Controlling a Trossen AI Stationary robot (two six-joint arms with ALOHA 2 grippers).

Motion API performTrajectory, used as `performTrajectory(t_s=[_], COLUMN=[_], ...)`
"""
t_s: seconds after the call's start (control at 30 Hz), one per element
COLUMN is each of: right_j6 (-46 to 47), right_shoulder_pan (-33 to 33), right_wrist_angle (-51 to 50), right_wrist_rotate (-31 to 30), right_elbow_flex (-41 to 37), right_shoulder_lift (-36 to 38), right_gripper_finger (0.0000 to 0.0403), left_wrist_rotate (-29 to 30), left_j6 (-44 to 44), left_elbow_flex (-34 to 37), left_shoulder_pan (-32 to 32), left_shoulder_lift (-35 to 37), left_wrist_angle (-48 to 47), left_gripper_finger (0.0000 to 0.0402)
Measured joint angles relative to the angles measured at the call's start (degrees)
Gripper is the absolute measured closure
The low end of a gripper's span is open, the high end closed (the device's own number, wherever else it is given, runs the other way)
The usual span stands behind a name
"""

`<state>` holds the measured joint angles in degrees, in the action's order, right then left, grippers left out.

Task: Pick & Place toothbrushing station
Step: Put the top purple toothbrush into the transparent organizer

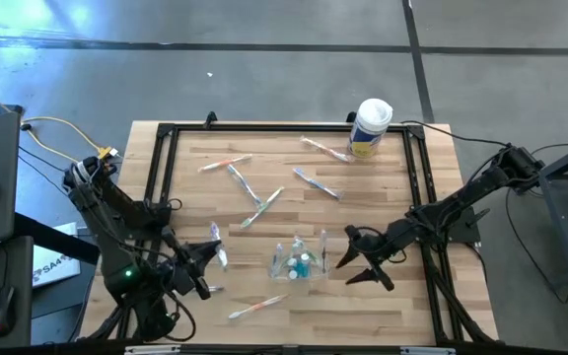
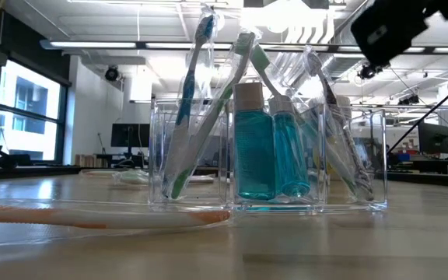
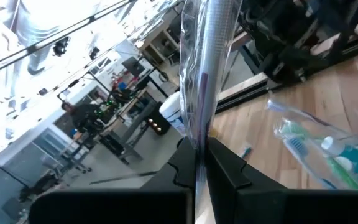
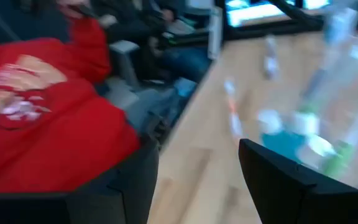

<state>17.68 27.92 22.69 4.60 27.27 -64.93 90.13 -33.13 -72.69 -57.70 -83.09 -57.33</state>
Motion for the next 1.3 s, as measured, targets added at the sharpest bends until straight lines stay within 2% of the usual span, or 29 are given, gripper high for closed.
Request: performTrajectory(t_s=[0.1, 0.2, 0.3, 0.43, 0.53, 0.7, 0.83, 0.93, 1.03, 1.2, 1.3], right_j6=[0.11, 0.14, 0.06, 0.04, 0.04, -0.42, -3.71, -3.50, 0.44, 4.87, 4.75], right_shoulder_pan=[0.00, 0.00, 0.00, 0.00, 0.00, 0.00, -0.02, 0.01, 0.00, -0.24, -0.30], right_wrist_angle=[0.99, 0.86, 0.75, 1.19, 1.82, 6.47, 11.26, 14.88, 18.64, 23.57, 23.90], right_wrist_rotate=[1.88, 1.66, 1.40, 1.36, 1.35, 1.91, 6.99, 9.49, 6.84, -2.74, -6.22], right_elbow_flex=[0.00, 0.00, 0.00, 0.00, 0.00, 0.00, 0.00, 0.00, 0.00, 0.00, 0.00], right_shoulder_lift=[0.00, 0.00, 0.00, 0.00, 0.00, 0.00, 0.00, -0.02, -0.02, -0.02, -0.02], right_gripper_finger=[0.0188, 0.0188, 0.0188, 0.0188, 0.0188, 0.0188, 0.0188, 0.0188, 0.0188, 0.0188, 0.0188], left_wrist_rotate=[-0.17, -3.54, -11.05, -26.49, -35.96, -44.90, -53.50, -54.77, -54.78, -54.63, -54.45], left_j6=[9.03, 23.85, 42.45, 66.73, 79.92, 96.01, 106.34, 118.11, 129.34, 134.99, 139.26], left_elbow_flex=[0.03, 0.07, 0.07, 0.07, 0.07, 0.07, 0.07, 0.09, 0.12, 0.11, 0.14], left_shoulder_pan=[0.05, 0.48, 1.87, 3.71, 5.15, 7.72, 10.34, 11.70, 13.28, 16.59, 18.01], left_shoulder_lift=[-0.02, -0.02, -0.02, -0.02, -0.04, -0.04, -1.06, -2.60, -4.35, -6.77, -8.47], left_wrist_angle=[6.74, 17.95, 32.86, 48.59, 51.98, 52.58, 50.81, 50.80, 53.21, 57.13, 59.59], left_gripper_finger=[0.0391, 0.0391, 0.0391, 0.0391, 0.0391, 0.0391, 0.0388, 0.0384, 0.0382, 0.0380, 0.0380])
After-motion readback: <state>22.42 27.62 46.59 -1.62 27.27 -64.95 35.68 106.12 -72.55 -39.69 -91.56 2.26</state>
